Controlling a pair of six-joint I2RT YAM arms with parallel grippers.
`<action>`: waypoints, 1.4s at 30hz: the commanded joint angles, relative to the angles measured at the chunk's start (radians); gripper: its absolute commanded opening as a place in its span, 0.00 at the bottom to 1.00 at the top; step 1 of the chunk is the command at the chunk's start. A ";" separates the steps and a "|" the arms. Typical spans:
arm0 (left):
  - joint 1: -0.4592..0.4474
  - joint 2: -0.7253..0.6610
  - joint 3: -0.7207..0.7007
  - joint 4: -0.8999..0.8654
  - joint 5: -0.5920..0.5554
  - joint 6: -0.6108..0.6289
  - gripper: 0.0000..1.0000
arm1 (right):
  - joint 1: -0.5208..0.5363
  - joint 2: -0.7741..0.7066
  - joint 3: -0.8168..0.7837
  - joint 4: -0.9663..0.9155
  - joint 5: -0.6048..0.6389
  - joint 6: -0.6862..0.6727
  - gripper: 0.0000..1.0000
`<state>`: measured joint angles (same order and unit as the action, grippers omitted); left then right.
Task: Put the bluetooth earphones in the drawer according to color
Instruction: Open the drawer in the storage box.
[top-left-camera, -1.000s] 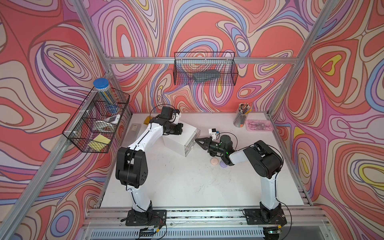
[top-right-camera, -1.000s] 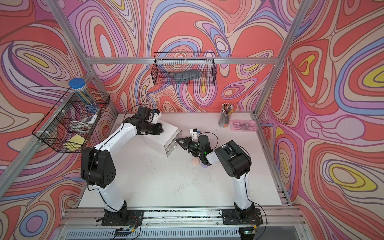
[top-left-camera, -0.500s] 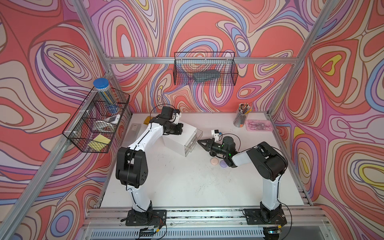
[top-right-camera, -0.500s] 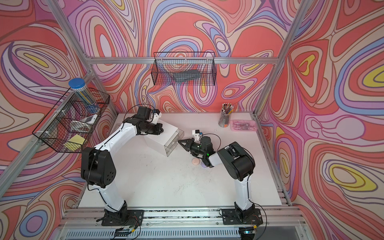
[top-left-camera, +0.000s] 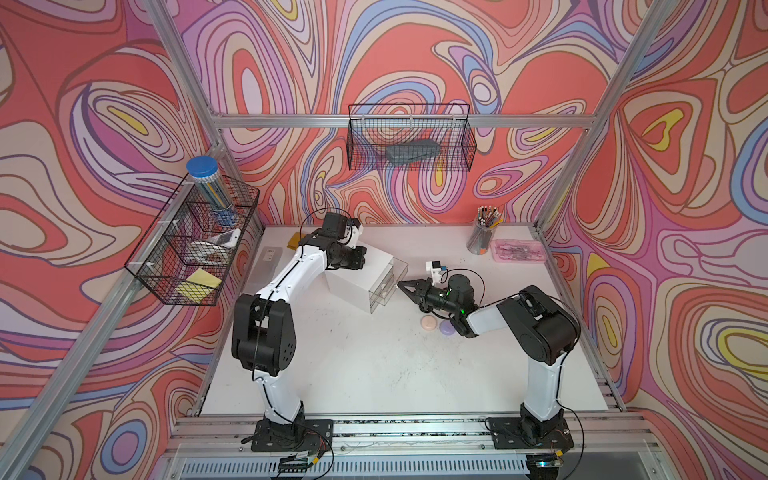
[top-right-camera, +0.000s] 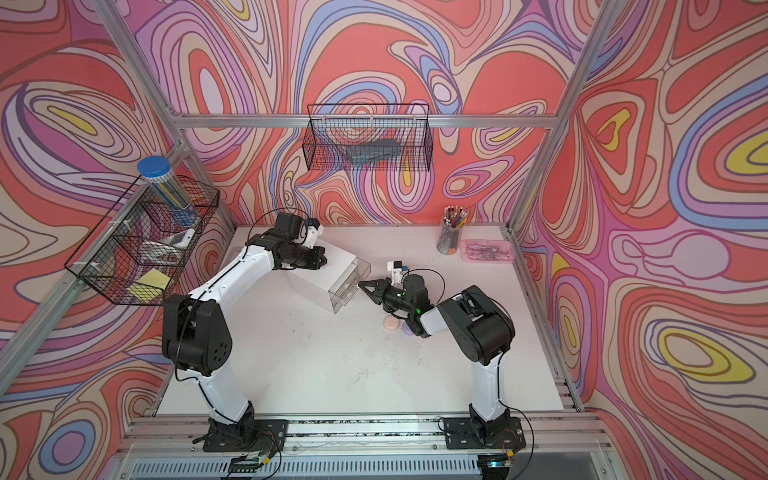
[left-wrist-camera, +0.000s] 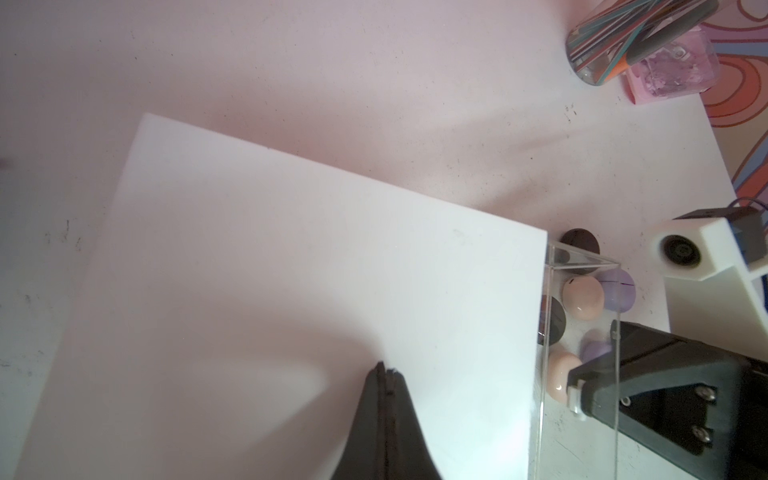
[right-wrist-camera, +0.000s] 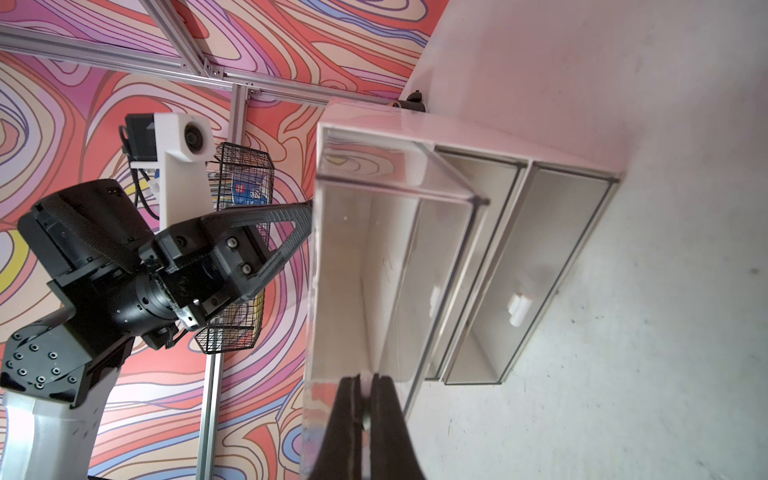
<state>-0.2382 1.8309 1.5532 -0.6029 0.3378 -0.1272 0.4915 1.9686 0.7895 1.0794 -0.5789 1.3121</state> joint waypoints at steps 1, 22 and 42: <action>-0.006 0.088 -0.053 -0.169 -0.069 0.016 0.00 | -0.020 -0.026 -0.034 -0.046 0.030 -0.040 0.00; -0.005 0.099 -0.048 -0.173 -0.054 0.015 0.00 | -0.039 0.005 -0.035 -0.017 0.004 -0.033 0.09; -0.004 0.096 -0.047 -0.170 -0.056 0.014 0.00 | -0.074 -0.266 -0.005 -0.491 0.012 -0.326 0.98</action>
<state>-0.2382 1.8355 1.5585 -0.6067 0.3397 -0.1230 0.4252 1.8244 0.7364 0.8394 -0.5751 1.1660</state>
